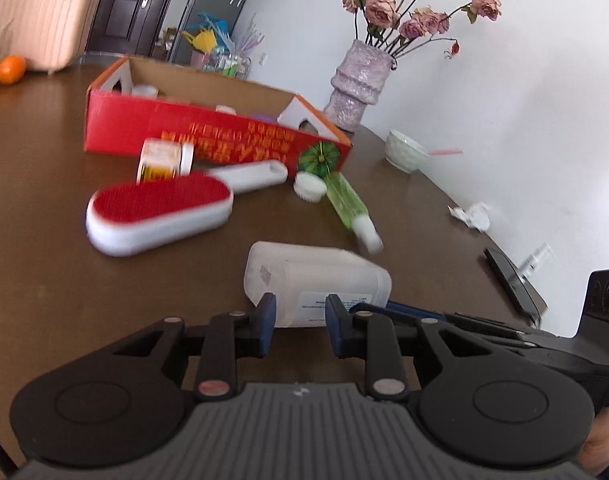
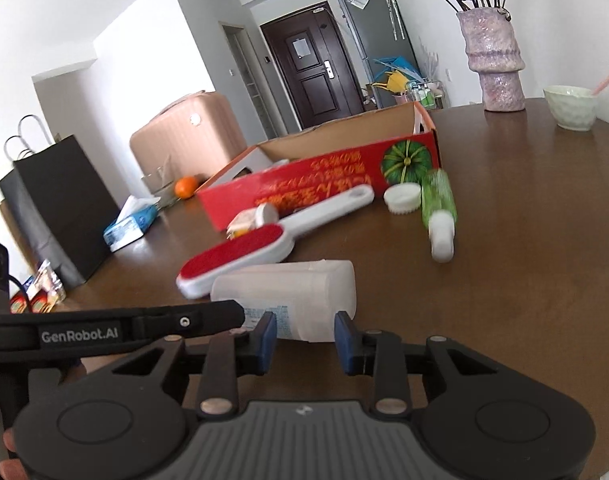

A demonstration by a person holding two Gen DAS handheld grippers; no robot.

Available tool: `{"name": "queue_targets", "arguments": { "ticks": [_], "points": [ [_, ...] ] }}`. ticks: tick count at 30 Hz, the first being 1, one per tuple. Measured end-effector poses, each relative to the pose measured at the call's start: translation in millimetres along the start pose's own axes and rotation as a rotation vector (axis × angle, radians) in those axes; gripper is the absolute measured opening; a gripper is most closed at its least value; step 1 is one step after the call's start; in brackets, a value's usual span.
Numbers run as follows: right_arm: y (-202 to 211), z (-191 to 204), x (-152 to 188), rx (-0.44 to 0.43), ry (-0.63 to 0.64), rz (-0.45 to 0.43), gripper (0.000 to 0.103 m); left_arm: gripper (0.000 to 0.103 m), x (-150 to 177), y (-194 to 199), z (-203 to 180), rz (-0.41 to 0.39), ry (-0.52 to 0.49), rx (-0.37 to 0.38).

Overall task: Organize rigid objects
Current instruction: 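Grasp the white plastic bottle with both tools from either side, then carry the white bottle with both tools into the box and release it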

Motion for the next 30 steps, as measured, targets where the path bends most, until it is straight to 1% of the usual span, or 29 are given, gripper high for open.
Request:
{"name": "queue_targets", "arguments": {
  "ticks": [3, 4, 6, 8, 10, 13, 15, 17, 19, 23, 24, 26, 28, 30],
  "points": [
    [13, 0, 12, -0.002, 0.001, -0.007, 0.031, 0.027, 19, 11, 2, 0.022, 0.039, 0.027],
    [16, -3, 14, 0.013, -0.008, -0.009, 0.031, 0.027, 22, 13, 2, 0.027, 0.039, 0.024],
    [20, -6, 16, 0.036, -0.010, -0.013, 0.031, 0.027, 25, 19, 2, 0.012, 0.026, 0.016],
    [26, -6, 16, 0.032, -0.012, -0.024, 0.031, 0.028, 22, 25, 1, -0.006, 0.016, 0.014],
    [29, -4, 12, 0.021, -0.017, -0.041, 0.031, 0.034, 17, 29, 2, -0.024, 0.022, 0.012],
    [28, -3, 2, 0.008, -0.031, -0.071, 0.032, 0.036, 7, 23, 4, -0.026, 0.031, 0.004],
    [23, -6, -4, 0.006, -0.044, -0.084, 0.032, 0.036, 2, 15, 5, -0.024, 0.019, -0.001],
    [15, -11, -7, -0.004, -0.063, -0.070, 0.032, 0.037, -1, 5, 5, -0.016, 0.009, 0.006],
    [4, -18, -7, -0.013, -0.091, -0.041, 0.032, 0.042, -1, -5, 8, -0.002, 0.013, 0.030],
    [-16, -24, -13, -0.091, -0.152, -0.004, 0.034, 0.043, -4, -17, 14, 0.011, 0.052, 0.081],
    [-21, -25, -14, -0.110, -0.168, 0.016, 0.038, 0.045, -4, -19, 16, 0.017, 0.069, 0.090],
    [-28, -27, -15, -0.122, -0.172, 0.027, 0.039, 0.045, -5, -22, 20, 0.023, 0.089, 0.102],
    [-32, -30, -18, -0.137, -0.189, 0.045, 0.039, 0.042, -8, -24, 20, 0.032, 0.083, 0.105],
    [-36, -33, -24, -0.121, -0.213, 0.044, 0.039, 0.041, -14, -25, 17, 0.028, 0.077, 0.115]
  ]
}}
Point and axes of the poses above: each gripper's, at about its wrist camera, not at the fingertips, and y roughly against the way its jaws point, z to its left, x to its underside, the point moved 7 cm from there along -y, roughly the way its jaws point, and after that the axes turned 5 degrees about -z, right-handed, at the moved point
